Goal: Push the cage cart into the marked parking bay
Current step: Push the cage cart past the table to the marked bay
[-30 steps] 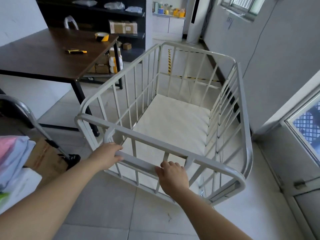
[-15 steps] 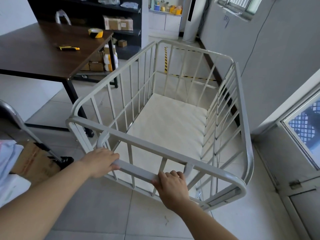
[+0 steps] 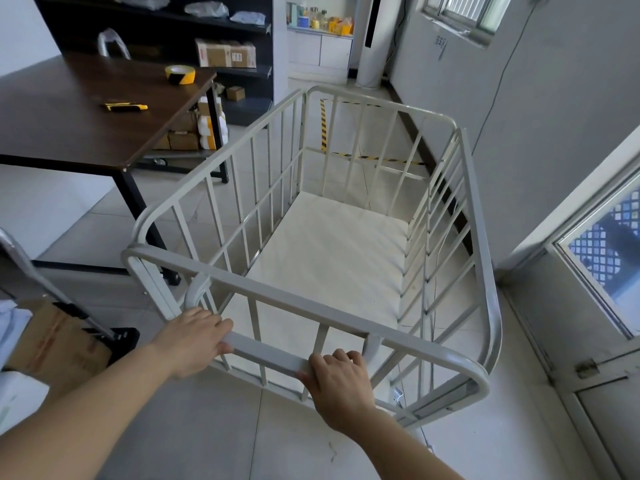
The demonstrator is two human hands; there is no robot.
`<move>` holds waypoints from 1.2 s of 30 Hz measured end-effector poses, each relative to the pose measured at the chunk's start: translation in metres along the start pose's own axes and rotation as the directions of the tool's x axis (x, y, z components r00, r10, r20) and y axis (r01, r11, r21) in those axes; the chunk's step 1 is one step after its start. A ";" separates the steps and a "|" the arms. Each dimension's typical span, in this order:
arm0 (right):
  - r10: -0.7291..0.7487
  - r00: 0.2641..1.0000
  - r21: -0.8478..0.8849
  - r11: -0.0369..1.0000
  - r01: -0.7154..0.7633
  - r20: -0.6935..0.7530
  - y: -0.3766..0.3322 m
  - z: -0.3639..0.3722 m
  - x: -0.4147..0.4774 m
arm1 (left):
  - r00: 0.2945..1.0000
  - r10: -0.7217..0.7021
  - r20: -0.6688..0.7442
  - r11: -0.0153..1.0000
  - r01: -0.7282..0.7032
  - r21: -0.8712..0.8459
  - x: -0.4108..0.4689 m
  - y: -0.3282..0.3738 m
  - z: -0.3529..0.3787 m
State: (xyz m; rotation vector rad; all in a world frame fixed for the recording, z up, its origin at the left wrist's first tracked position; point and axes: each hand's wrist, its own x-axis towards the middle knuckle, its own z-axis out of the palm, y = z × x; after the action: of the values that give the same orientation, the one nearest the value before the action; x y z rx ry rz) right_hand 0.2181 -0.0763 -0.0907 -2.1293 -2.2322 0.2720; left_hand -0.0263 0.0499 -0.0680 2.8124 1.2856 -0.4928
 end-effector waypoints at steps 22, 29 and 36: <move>-0.058 0.998 0.037 0.998 0.058 0.012 0.061 -0.028 0.039 | 0.989 0.023 -0.149 1.000 -0.025 -0.014 0.064 0.021 -0.015; -0.089 0.996 0.024 0.996 0.089 0.008 0.066 -0.029 0.050 | 0.971 0.081 -0.225 0.997 -0.078 0.019 0.075 0.009 -0.014; -0.102 0.995 0.023 0.995 0.102 -0.001 0.069 -0.032 0.066 | 0.957 0.092 -0.275 0.996 -0.082 0.048 0.092 -0.002 -0.007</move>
State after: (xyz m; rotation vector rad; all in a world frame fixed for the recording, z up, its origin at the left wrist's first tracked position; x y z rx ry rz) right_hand 0.2878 -0.0049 -0.0761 -1.9963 -2.3169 0.2909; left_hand 0.0307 0.1193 -0.0869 3.0365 1.1924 -0.1222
